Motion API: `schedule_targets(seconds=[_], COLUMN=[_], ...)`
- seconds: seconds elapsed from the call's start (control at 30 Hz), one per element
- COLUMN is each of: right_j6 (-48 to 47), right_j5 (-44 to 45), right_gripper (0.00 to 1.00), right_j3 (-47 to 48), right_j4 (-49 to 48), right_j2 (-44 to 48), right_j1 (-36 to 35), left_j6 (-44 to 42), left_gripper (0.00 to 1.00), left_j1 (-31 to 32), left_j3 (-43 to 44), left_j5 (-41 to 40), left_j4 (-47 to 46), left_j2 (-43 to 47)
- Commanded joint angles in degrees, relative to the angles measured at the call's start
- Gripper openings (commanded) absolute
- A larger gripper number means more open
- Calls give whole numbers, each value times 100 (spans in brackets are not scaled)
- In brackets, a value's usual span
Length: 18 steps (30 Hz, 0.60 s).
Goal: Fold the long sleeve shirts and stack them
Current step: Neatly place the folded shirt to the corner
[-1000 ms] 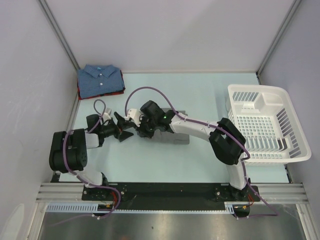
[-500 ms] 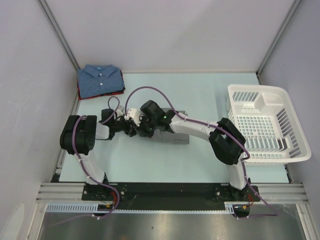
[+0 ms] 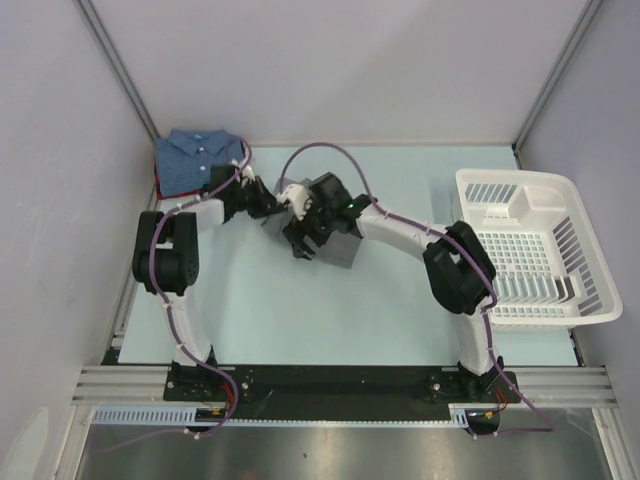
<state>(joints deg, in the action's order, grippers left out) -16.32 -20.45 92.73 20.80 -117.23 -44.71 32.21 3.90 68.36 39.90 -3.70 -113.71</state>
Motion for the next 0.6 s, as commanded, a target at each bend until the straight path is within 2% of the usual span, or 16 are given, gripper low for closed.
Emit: schedule_targets(seconds=[0.0,0.2,0.3,0.4,0.5,0.57], right_j6=[172,-160,-319,-363,-433,-469], right_j5=[-205,-162,-126,-135,-214,-205], right_gripper=[100,100,100,100,100,100], right_j3=[254,0,-114,-141,-220,-360], right_j4=[556,1075,1155,1190,1225,1199], right_j2=[139,271,341,367,429,508], right_j1=[970,1596,1755,1895,1957,1975], left_j6=[-1646,-2666,-2983,-3211,-3562,-3886], left_gripper=[0,0,0,0,0,0], left_j1=[-74,-205,-276,-364,-373,-373], left_j3=[1641,3515,4980,6018,6793,6884], left_j5=[-816,-1230,-1353,-1467,-1485,-1476], left_j4=[1160,2064,2609,3023,3366,3464], left_j2=[-221,-914,-1432,-1768,-2058,-2024])
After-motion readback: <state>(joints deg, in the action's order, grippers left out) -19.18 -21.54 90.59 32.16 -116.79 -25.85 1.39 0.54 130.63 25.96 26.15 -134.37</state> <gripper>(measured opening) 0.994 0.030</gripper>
